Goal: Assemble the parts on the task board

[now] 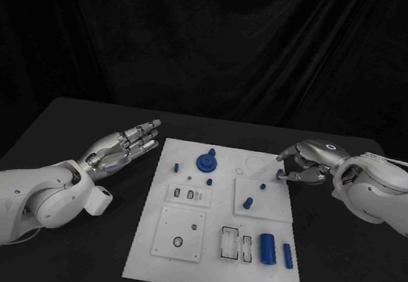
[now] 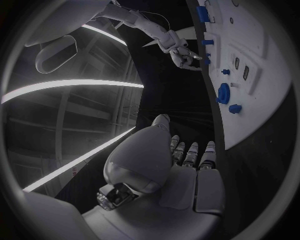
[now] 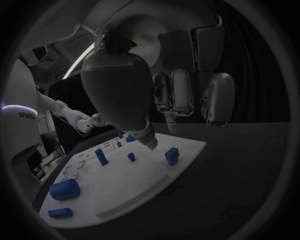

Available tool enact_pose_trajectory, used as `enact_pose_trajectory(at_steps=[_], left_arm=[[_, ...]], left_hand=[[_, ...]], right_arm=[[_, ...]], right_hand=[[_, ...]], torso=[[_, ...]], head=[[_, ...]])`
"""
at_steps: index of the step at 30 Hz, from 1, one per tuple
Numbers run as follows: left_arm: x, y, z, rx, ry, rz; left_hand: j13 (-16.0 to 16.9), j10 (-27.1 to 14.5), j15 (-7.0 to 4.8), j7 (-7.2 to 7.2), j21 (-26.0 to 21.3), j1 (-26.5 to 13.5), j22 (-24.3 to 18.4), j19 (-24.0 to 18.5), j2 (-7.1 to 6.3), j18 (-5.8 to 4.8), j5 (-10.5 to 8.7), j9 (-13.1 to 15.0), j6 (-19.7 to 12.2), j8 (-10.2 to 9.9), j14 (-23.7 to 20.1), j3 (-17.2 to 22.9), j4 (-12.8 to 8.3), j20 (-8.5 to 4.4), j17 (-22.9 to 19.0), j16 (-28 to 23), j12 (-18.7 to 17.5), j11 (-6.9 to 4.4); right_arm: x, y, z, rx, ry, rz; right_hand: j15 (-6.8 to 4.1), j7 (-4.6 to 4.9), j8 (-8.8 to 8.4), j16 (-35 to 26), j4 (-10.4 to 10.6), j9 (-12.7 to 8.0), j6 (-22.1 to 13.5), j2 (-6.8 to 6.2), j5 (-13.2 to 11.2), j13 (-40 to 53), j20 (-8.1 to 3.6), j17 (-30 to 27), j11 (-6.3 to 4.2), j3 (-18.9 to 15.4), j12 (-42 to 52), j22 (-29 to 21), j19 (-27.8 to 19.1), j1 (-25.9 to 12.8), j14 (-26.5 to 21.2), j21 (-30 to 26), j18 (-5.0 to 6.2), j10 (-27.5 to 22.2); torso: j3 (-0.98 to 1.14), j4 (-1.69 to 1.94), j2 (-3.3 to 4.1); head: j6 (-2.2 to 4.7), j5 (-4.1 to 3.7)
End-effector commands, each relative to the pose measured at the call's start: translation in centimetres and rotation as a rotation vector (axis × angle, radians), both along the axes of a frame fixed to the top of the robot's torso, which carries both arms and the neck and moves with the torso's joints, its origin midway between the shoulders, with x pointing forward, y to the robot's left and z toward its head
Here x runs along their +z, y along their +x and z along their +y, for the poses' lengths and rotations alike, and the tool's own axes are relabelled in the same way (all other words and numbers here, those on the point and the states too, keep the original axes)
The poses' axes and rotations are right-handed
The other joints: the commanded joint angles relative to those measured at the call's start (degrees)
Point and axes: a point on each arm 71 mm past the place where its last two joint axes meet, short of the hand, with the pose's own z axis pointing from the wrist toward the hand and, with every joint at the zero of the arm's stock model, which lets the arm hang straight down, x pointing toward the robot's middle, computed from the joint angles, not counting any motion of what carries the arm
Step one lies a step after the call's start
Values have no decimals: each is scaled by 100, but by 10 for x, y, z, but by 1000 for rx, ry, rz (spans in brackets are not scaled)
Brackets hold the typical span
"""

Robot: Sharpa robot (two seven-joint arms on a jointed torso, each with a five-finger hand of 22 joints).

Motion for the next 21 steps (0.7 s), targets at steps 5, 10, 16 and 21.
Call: enact_pose_trajectory(at_steps=[5,10,16,21], left_arm=[[0,-1,-1,-10,-9,-3],[0,-1,-1,-11,-9,-1],[0,-1,-1,-13,-8,2],[-1,-1,-2,-14,-8,4]], left_hand=[[-8,13,44,30,13,70,7,-10,-7,57,35,7,-10,26,-13,27,-8,32,-7,-21,-37,38],[-8,13,46,30,13,73,8,-10,-7,57,40,7,-13,25,-13,32,-12,35,-7,-21,-37,39],[-8,13,46,30,13,73,8,-10,-7,57,40,7,-13,25,-13,32,-12,35,-7,-21,-37,39],[-8,13,49,30,15,76,9,-8,-7,57,43,6,-14,25,-13,36,-15,38,-7,-21,-37,39]], right_arm=[[-7,1,-7,-43,-4,-7],[-11,4,-9,-54,-13,3],[-15,4,-10,-59,-17,12],[-18,5,-9,-58,-20,19]], right_hand=[[-15,24,23,-25,57,9,36,-79,-119,1510,-19,1080,-18,-76,15,767,-22,-25,459,-41,64,615],[-12,27,21,-63,67,9,28,-78,-55,1510,-16,1046,-14,-82,15,759,-32,14,447,-69,69,615],[-5,38,82,-92,101,48,141,-68,41,1510,-10,1023,-6,-101,15,758,-37,73,439,-96,72,615],[-3,39,172,-145,118,129,312,-39,217,1510,-7,978,-4,-109,15,747,-52,156,424,-154,82,615]], torso=[[-5,-2,4],[-5,5,14],[-9,-9,15],[-14,-6,13]], head=[[-7,26],[-25,16],[-29,33],[-35,34]])
